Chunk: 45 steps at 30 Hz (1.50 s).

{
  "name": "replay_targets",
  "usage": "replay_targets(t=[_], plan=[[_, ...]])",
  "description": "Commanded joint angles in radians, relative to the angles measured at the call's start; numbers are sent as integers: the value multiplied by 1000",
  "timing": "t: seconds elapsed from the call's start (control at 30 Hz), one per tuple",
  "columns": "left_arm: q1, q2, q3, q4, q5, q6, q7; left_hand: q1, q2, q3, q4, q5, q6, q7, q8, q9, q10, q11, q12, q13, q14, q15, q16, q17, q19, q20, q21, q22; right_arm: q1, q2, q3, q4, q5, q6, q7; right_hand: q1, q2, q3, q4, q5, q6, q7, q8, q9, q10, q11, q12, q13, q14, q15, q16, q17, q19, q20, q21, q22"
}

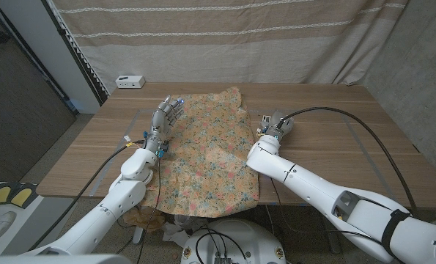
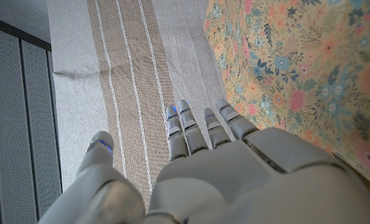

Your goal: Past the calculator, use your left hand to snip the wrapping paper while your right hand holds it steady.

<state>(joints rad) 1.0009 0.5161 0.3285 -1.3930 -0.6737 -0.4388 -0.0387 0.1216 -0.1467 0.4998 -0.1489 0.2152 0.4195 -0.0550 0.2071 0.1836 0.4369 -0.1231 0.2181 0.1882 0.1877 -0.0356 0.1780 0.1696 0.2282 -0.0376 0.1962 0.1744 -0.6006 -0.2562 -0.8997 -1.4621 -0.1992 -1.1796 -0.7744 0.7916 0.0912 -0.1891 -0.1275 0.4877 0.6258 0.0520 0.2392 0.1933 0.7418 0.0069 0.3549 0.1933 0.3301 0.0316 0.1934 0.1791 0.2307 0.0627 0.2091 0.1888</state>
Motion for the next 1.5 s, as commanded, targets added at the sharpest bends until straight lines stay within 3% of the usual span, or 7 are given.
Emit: replay_targets(t=[0.03, 0.3, 0.67, 0.77, 0.83, 0.87, 1.5], plan=[[-6, -4, 1, 11, -2, -2, -6, 4, 4, -1, 1, 2, 5, -3, -2, 3, 6, 3, -1, 3, -4, -107, 5, 4, -2, -50, -1, 3, 24, 18, -33, 56, -20, -15, -4, 13, -1, 1, -3, 0, 14, 1, 4, 6, 11, 0, 5, 4, 4, -10, 3, 3, 8, 4, 4, 1], [-12, -7, 1, 20, -2, -2, -7, 4, 5, -2, 1, 2, 7, 0, -2, 3, 8, 5, -1, 3, -4, -105, 6, 4, -3, -50, -1, 3, 44, 36, -53, 112, -21, -10, 5, 18, 2, 4, -3, -1, 18, -10, 4, 6, 12, -5, 3, 4, 4, -22, 2, 4, 7, 9, 4, 2], [-21, -10, 1, 33, -8, -2, -15, 4, 5, -3, 2, 2, 6, 1, -4, 3, 8, 0, -2, 3, -4, -105, 5, 4, -3, -51, -1, 3, 47, 60, -28, 158, -10, 1, -11, 39, 13, 15, -9, -4, 33, -13, 7, 8, 36, -9, 9, 6, 22, -51, 7, 5, 12, 5, 6, 2], [-23, -11, 2, 36, -8, -1, -17, 4, 5, -3, 2, 1, 6, 0, -4, 3, 8, 3, -2, 3, -4, -105, 5, 4, -3, -51, -1, 3, 43, 64, -18, 161, -6, 9, -21, 89, 31, 41, -26, -6, 45, -14, 10, 9, 54, -13, 12, 7, 34, -61, 9, 5, 20, 0, 9, 3], [-25, -12, 2, 40, -9, -2, -19, 3, 5, -4, 2, 1, 7, 1, -4, 3, 11, 2, -2, 3, -4, -104, 6, 4, -3, -51, -1, 3, 39, 69, -9, 166, -6, 12, -33, 135, 41, 62, -37, -13, 60, -15, 13, 9, 74, -56, 14, 8, 50, -75, 12, 5, 27, -3, 11, 3], [-26, -13, 2, 42, -10, -1, -20, 3, 5, -4, 2, 1, 7, 1, -4, 3, 10, 4, -2, 3, -4, -104, 6, 4, -3, -51, -1, 3, 37, 66, -8, 163, -7, 19, -35, 143, 43, 66, -38, -15, 63, -15, 14, 10, 80, -61, 15, 8, 53, -76, 13, 5, 30, -6, 12, 3], [-33, -18, 5, 53, -10, -2, -22, 2, 7, -7, 3, 1, 5, -1, -7, 3, 9, 3, -6, 3, -5, -103, 5, 4, -4, -47, -1, 3, 27, 79, 22, 188, 1, 54, -81, 295, 60, 137, -45, -48, 132, -43, 29, 11, 193, -112, 39, 8, 144, -141, 36, 9, 84, -31, 28, 4]])
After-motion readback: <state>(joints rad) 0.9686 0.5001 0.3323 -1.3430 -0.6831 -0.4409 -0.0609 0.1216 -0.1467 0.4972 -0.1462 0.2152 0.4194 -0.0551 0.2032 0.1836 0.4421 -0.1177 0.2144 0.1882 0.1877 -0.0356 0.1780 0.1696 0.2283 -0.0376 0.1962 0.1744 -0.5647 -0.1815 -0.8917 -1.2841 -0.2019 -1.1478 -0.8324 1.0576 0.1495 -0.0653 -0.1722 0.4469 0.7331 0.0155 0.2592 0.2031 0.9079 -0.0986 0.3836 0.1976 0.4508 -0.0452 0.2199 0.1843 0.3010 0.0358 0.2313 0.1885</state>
